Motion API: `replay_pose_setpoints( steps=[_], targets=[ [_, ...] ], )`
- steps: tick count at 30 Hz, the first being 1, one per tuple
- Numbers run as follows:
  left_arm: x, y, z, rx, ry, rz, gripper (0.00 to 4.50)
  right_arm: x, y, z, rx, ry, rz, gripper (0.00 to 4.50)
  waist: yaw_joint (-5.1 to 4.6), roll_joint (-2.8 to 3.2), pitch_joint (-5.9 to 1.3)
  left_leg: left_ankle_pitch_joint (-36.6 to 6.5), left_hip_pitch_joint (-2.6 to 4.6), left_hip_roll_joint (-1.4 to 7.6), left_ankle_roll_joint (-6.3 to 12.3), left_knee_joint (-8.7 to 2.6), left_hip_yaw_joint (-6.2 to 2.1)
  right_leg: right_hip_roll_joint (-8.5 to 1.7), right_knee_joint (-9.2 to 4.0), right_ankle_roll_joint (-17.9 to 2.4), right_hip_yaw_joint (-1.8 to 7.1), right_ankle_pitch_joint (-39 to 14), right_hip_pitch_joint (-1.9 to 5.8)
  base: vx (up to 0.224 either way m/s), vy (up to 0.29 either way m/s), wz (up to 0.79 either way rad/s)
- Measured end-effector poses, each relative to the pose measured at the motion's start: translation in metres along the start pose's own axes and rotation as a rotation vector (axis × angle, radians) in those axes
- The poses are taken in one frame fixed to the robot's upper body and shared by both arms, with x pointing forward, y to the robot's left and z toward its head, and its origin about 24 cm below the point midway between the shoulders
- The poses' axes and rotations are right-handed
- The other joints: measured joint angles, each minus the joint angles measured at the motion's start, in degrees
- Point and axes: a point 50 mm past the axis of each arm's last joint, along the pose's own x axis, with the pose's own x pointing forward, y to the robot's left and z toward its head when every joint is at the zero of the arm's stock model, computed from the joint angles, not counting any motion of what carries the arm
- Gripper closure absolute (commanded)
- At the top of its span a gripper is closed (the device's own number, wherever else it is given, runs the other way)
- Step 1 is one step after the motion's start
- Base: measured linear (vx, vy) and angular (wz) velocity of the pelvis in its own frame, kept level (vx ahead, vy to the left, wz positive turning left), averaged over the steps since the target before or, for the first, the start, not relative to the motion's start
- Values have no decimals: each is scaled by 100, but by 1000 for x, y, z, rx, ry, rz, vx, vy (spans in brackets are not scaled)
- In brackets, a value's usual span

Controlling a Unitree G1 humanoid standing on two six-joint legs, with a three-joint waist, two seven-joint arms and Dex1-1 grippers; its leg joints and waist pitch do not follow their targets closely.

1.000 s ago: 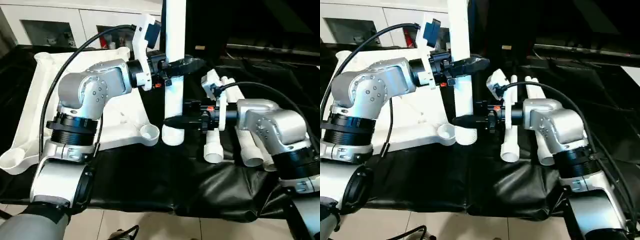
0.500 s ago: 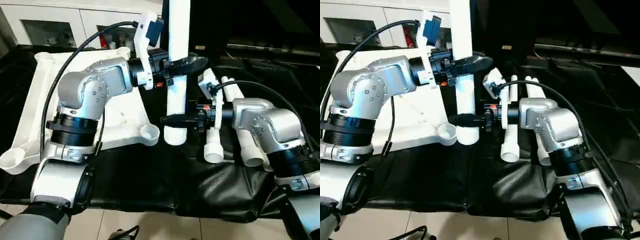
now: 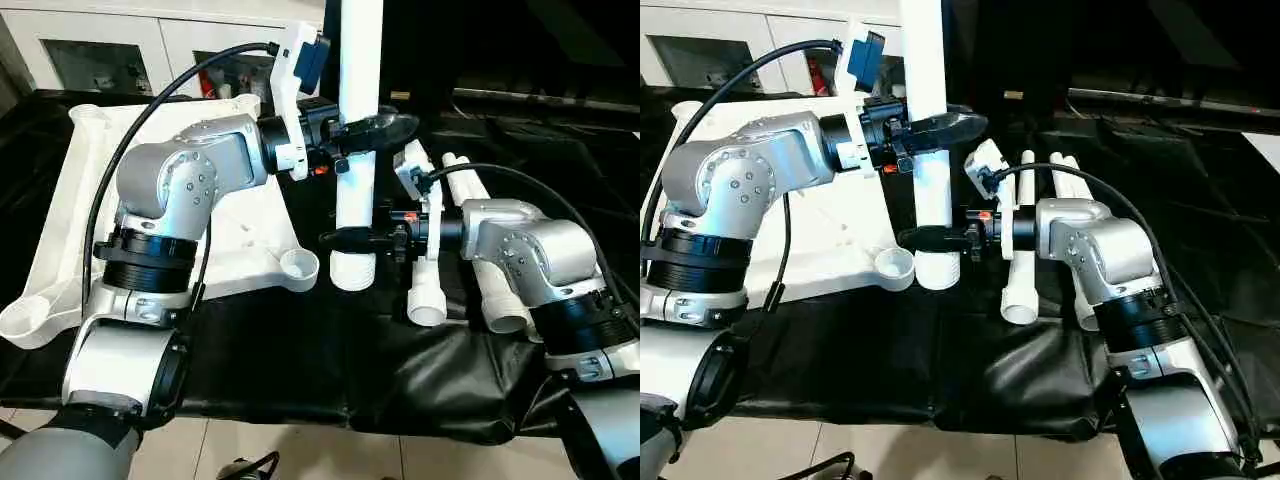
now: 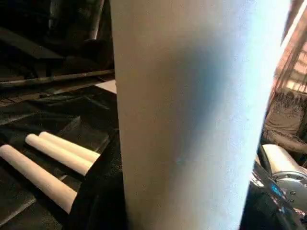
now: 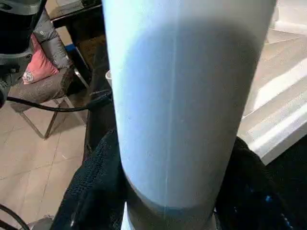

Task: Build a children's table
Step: Pick table leg

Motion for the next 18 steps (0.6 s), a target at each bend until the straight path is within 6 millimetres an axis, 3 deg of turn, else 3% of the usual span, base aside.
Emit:
replay_pose_setpoints(
  steps=[5,7,16,18],
  targets=[
    [0,0,0,-1,0,1,270,1,0,0,3,-4,0,259,-1,0,0,0,0,0,0,0,0,0,0,0,0,0,0,0,0,0],
    [0,0,-1,-6,2,0,200,2,0,-1,8,-9,0,259,0,1,0,0,0,0,0,0,0,0,0,0,0,0,0,0,0,0],
    [4,-3,2,-79,-88,-19,151,4,1,-1,33,-81,-23,259,13,5,-2,-2,0,1,-4,4,-2,0,0,-7,-3,4,2,0,0,0],
    [4,-3,4,-89,-138,-29,121,5,1,1,38,-113,-24,259,18,9,-3,-6,0,1,-10,4,-3,0,0,-8,-4,5,2,0,0,0]
  ],
)
